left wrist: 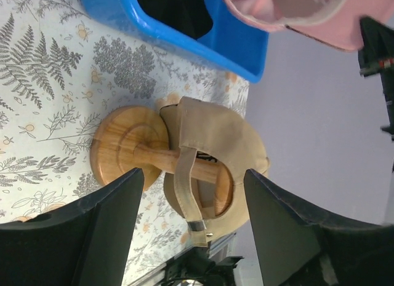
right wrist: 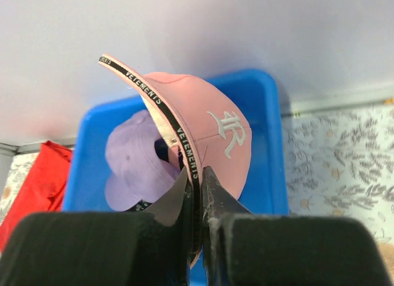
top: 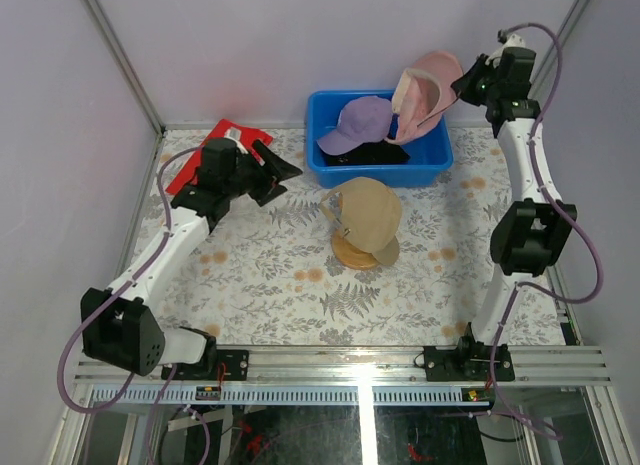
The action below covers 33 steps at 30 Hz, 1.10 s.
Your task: Stack the hats
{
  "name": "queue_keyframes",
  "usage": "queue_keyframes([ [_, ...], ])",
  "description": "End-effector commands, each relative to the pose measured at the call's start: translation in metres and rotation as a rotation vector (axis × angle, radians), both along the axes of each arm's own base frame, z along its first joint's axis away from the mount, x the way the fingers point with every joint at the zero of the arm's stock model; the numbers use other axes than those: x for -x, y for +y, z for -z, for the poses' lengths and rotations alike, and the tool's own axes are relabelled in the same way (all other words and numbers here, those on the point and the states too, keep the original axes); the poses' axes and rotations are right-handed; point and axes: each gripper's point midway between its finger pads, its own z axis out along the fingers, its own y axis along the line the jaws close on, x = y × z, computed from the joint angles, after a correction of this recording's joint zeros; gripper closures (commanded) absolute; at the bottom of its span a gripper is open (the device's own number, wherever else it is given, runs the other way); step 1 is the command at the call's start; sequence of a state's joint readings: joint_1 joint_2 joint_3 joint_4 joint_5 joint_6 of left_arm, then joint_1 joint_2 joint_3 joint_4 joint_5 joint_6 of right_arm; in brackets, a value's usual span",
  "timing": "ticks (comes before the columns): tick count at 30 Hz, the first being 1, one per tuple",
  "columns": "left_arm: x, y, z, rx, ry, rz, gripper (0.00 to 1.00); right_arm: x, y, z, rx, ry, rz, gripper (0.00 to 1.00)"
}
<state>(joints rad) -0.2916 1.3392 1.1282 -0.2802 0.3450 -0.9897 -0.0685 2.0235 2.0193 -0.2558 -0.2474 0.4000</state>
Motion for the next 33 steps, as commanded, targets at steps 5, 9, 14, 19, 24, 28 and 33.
queue_keyframes([
  [5, -0.014, 0.005, -0.120, 0.252, -0.135, 0.016, 0.33, 0.071, 0.041, -0.139, 0.212, -0.412, -0.161, 1.00],
  [9, -0.018, -0.014, -0.188, 0.534, -0.146, 0.081, 0.32, 0.108, 0.060, -0.175, 0.296, -0.526, -0.217, 1.00],
  [14, -0.010, -0.035, -0.267, 0.791, -0.174, 0.186, 0.30, 0.140, 0.098, -0.197, 0.406, -0.623, -0.277, 1.00],
  [19, 0.011, -0.062, -0.306, 0.907, -0.159, 0.297, 0.28, 0.165, 0.135, -0.206, 0.465, -0.673, -0.340, 1.00],
  [24, 0.017, -0.066, -0.299, 0.921, -0.133, 0.291, 0.27, 0.189, 0.164, -0.211, 0.477, -0.707, -0.396, 1.00],
  [28, 0.014, -0.067, -0.286, 0.911, -0.112, 0.277, 0.27, 0.209, 0.183, -0.219, 0.480, -0.744, -0.434, 1.00],
  [33, 0.007, -0.069, -0.274, 0.898, -0.093, 0.264, 0.27, 0.232, 0.199, -0.228, 0.494, -0.780, -0.483, 1.00],
])
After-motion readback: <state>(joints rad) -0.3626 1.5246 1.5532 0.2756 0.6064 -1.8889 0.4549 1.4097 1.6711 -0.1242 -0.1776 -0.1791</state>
